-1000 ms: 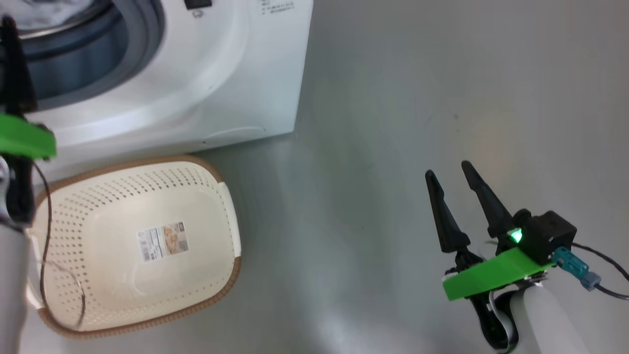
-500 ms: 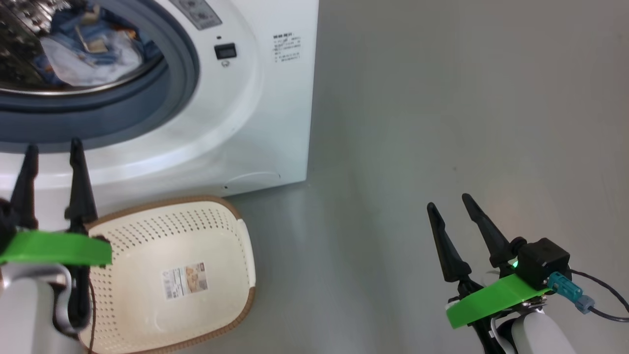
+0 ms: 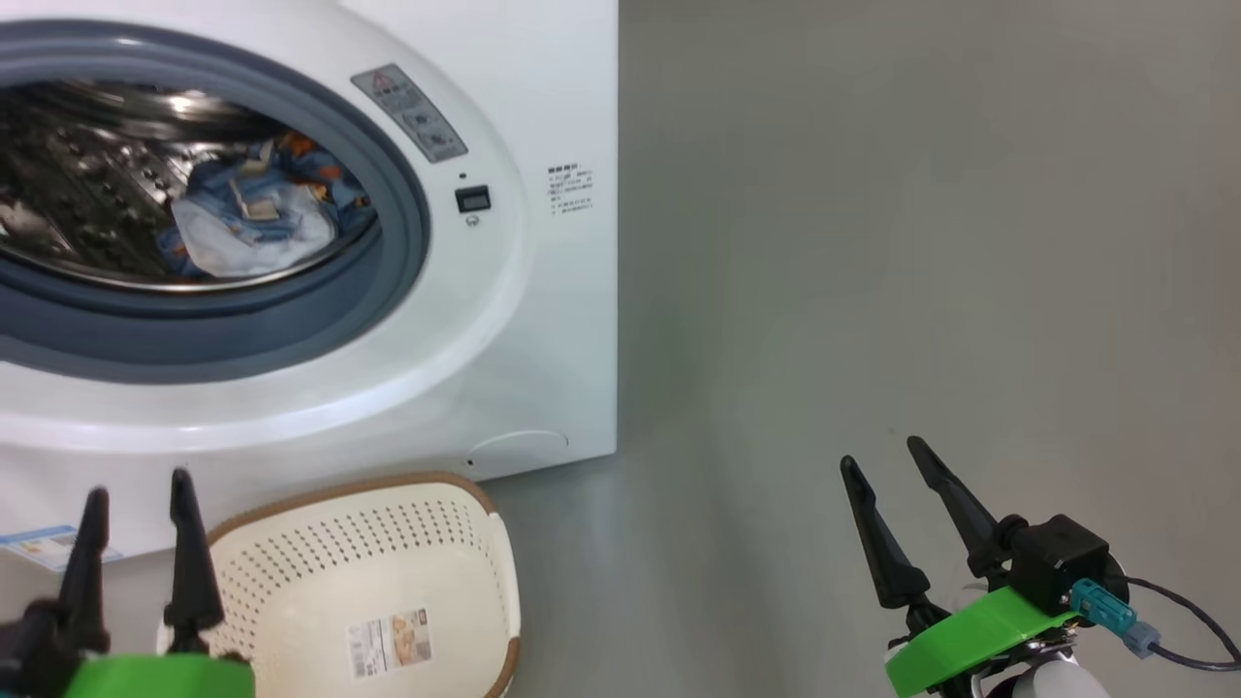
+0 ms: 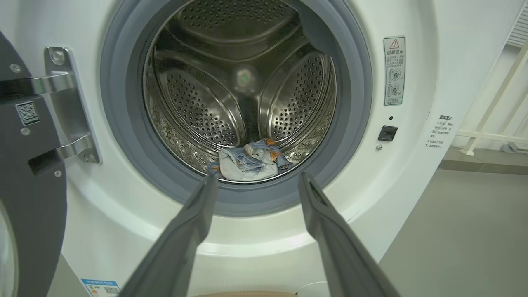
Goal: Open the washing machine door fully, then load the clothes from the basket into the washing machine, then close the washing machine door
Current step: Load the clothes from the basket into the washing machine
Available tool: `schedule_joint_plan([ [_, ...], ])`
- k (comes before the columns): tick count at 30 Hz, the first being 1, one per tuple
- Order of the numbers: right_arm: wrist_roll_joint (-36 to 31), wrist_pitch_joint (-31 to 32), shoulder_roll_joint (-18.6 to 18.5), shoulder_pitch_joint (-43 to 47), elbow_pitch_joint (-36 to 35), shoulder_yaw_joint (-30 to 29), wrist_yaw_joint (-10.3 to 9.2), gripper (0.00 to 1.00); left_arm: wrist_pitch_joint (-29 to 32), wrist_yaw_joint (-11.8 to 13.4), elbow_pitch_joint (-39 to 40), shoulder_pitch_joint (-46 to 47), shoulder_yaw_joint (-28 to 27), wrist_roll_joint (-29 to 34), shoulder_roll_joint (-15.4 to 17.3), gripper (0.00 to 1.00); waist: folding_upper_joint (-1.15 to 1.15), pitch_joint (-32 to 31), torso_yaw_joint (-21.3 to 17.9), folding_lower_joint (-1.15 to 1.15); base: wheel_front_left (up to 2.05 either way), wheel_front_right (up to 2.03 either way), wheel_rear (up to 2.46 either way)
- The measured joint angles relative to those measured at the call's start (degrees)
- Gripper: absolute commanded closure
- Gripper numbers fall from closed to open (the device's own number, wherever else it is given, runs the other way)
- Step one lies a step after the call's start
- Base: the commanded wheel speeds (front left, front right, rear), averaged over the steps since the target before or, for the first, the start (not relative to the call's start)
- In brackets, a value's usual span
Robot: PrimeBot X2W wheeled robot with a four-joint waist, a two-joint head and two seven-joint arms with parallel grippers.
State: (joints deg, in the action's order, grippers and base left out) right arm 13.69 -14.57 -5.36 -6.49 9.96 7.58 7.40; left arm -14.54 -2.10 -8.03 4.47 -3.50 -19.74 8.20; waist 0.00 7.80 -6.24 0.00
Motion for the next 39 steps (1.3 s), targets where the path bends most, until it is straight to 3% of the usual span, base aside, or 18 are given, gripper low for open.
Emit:
schedule_joint_plan([
  [15,-1.8,0.0,-0.8,4.2,-0.3,0.0,0.00,0.00,0.0,-1.2,4.9,-13.7,-2.6,5.2,-3.6,0.00,0.00,-7.0,0.6,0.00,0.00,0.00,0.00],
  [39,-3.1,0.0,-1.2,4.4,-0.5,-0.4,0.00,0.00,0.0,-0.6,8.9,-18.5,-1.7,9.2,-5.5,0.00,0.00,-8.7,1.1,0.00,0.00,0.00,0.00],
])
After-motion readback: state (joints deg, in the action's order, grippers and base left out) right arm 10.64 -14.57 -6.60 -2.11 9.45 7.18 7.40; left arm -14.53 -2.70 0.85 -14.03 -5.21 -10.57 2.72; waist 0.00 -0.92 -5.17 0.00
